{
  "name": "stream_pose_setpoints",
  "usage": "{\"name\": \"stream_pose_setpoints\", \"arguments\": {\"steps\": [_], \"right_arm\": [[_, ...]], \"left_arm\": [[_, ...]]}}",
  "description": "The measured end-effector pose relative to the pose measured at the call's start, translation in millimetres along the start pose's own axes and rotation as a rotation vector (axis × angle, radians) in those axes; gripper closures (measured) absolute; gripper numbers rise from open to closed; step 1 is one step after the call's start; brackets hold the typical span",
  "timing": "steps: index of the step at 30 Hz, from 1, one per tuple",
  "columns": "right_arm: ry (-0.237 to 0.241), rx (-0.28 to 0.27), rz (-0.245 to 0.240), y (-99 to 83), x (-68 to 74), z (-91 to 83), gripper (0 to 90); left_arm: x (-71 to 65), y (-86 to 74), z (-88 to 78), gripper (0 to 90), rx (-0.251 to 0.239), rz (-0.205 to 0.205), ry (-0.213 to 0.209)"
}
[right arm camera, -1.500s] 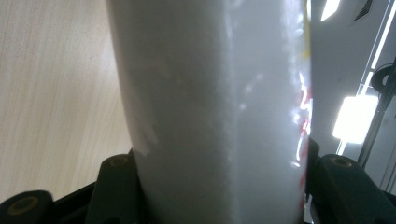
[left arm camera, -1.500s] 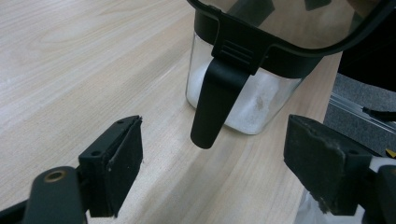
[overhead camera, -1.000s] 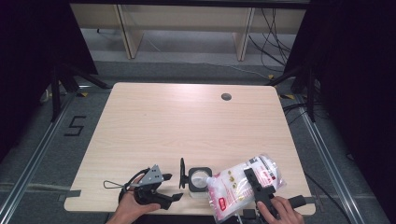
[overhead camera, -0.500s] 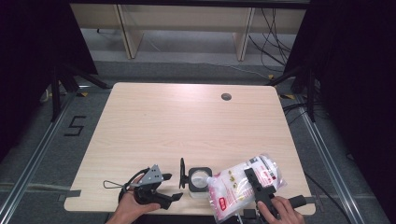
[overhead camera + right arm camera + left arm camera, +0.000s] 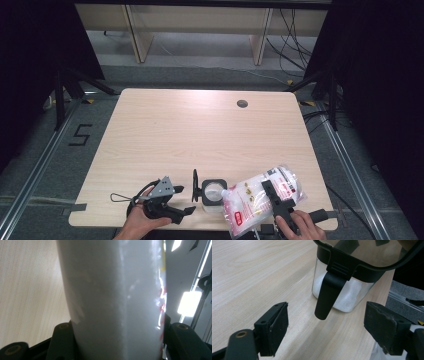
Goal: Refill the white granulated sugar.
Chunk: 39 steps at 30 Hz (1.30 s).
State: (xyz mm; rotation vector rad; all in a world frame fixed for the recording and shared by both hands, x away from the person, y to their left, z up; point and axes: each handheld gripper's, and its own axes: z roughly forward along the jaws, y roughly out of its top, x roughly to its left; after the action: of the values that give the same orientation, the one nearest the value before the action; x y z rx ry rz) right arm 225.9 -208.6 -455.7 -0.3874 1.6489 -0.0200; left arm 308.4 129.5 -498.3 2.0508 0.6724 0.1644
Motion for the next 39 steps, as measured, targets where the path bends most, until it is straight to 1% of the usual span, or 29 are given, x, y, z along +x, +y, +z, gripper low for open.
{"name": "stream_pose_setpoints", "arguments": {"steps": [1, 2, 3, 4, 6, 7, 8, 9, 10, 11, 12, 14, 15, 16, 17, 18, 20, 21, 23, 26, 28, 29, 30, 32, 35, 37, 38, 39], "right_arm": [[0.0, -0.001, -0.002, 0.0, -0.2, 0.0, 47.2], [0.006, 0.005, 0.015, 0.0, 1.4, -0.2, 47.2], [0.005, 0.005, 0.014, -0.1, 1.3, -0.2, 47.3], [0.0, 0.0, 0.0, -0.1, 0.0, -0.1, 47.3], [-0.007, -0.001, 0.003, 0.0, 0.4, 0.2, 47.3], [-0.001, -0.003, 0.003, 0.0, 0.4, 0.2, 47.3], [0.0, 0.0, -0.004, -0.3, -0.1, -0.1, 47.3], [-0.003, 0.001, 0.004, -0.1, 0.6, -0.1, 47.3], [-0.01, -0.021, -0.029, 0.0, -2.1, 1.6, 47.3], [-0.013, -0.018, -0.029, -0.1, -1.9, 1.4, 47.3], [-0.01, -0.017, -0.03, -0.2, -1.9, 1.3, 47.3], [-0.011, -0.019, -0.028, -0.4, -1.8, 1.3, 47.3], [-0.011, -0.019, -0.027, -0.5, -1.8, 1.4, 47.3], [-0.012, -0.018, -0.03, -0.6, -1.9, 1.4, 47.3], [-0.012, -0.018, -0.03, -0.5, -2.0, 1.3, 47.3], [-0.013, -0.018, -0.031, -0.4, -2.0, 1.2, 47.3], [-0.013, -0.018, -0.032, -0.5, -2.3, 1.3, 47.3], [-0.014, -0.018, -0.033, -0.4, -2.3, 1.3, 47.3], [-0.014, -0.018, -0.033, -0.4, -2.3, 1.1, 47.4], [-0.018, -0.017, -0.035, -0.7, -2.6, 1.3, 47.4], [-0.019, -0.016, -0.037, -0.7, -2.8, 1.4, 47.4], [-0.018, -0.015, -0.034, -0.9, -2.7, 1.3, 47.4], [-0.02, -0.016, -0.031, -0.9, -2.6, 1.5, 47.4], [-0.014, -0.011, -0.036, -1.0, -2.7, 1.4, 47.4], [-0.019, -0.015, -0.048, -0.6, -3.9, 1.3, 47.5], [-0.017, 0.0, -0.023, -0.4, -2.6, 0.1, 47.5], [-0.018, -0.002, -0.03, -0.3, -3.3, -0.1, 47.4], [-0.025, -0.016, -0.055, 0.0, -5.4, 0.6, 47.5]], "left_arm": [[-1.2, 0.0, 0.5, 19.4, -0.014, -0.018, -0.008], [-0.6, 0.1, 0.4, 19.4, -0.013, -0.013, -0.009], [-0.2, 0.1, 0.3, 19.4, -0.013, -0.009, -0.008], [-0.1, 0.1, 0.3, 19.4, -0.012, -0.008, -0.009], [-0.4, 0.1, 0.5, 19.4, -0.014, -0.012, -0.01], [-0.4, 0.1, 0.6, 19.4, -0.013, -0.012, -0.01], [-0.9, -0.2, 0.9, 19.4, -0.015, -0.019, -0.008], [-1.7, -0.4, 1.1, 19.4, -0.015, -0.029, -0.006], [-1.0, 0.0, 0.7, 19.4, -0.013, -0.013, -0.006], [-1.3, -0.1, 0.8, 19.4, -0.015, -0.017, -0.005], [0.3, 0.1, -0.2, 19.4, 0.003, 0.004, 0.001], [0.1, 0.2, -0.2, 19.4, 0.003, 0.001, 0.001], [-0.8, -0.1, 0.5, 19.4, -0.01, -0.011, -0.002], [-0.8, 0.0, 0.7, 19.4, -0.014, -0.01, -0.006], [-1.5, -0.1, 1.0, 19.4, -0.018, -0.021, -0.004], [-1.0, -0.1, 0.7, 19.4, -0.014, -0.013, -0.006], [-1.0, 0.0, 0.5, 19.4, -0.012, -0.014, -0.007], [-1.5, 0.0, 0.9, 19.4, -0.018, -0.023, -0.007], [-1.8, 0.0, 0.8, 19.4, -0.019, -0.026, -0.006], [-0.3, 0.2, 0.4, 19.4, -0.014, -0.008, -0.01], [-1.6, 0.0, 0.9, 19.4, -0.021, -0.03, -0.008], [-0.6, 0.1, 0.4, 19.4, -0.014, -0.014, -0.01], [-0.2, 0.3, 0.4, 19.4, -0.014, -0.009, -0.01], [-0.4, 0.3, 0.4, 19.4, -0.015, -0.013, -0.01], [-0.7, 0.3, 0.6, 19.4, -0.02, -0.017, -0.011], [-0.5, 0.5, 0.5, 19.4, -0.022, -0.016, -0.011], [-0.4, 0.5, 0.4, 19.4, -0.021, -0.014, -0.011], [-0.4, 0.5, 0.4, 19.4, -0.022, -0.014, -0.011]]}}
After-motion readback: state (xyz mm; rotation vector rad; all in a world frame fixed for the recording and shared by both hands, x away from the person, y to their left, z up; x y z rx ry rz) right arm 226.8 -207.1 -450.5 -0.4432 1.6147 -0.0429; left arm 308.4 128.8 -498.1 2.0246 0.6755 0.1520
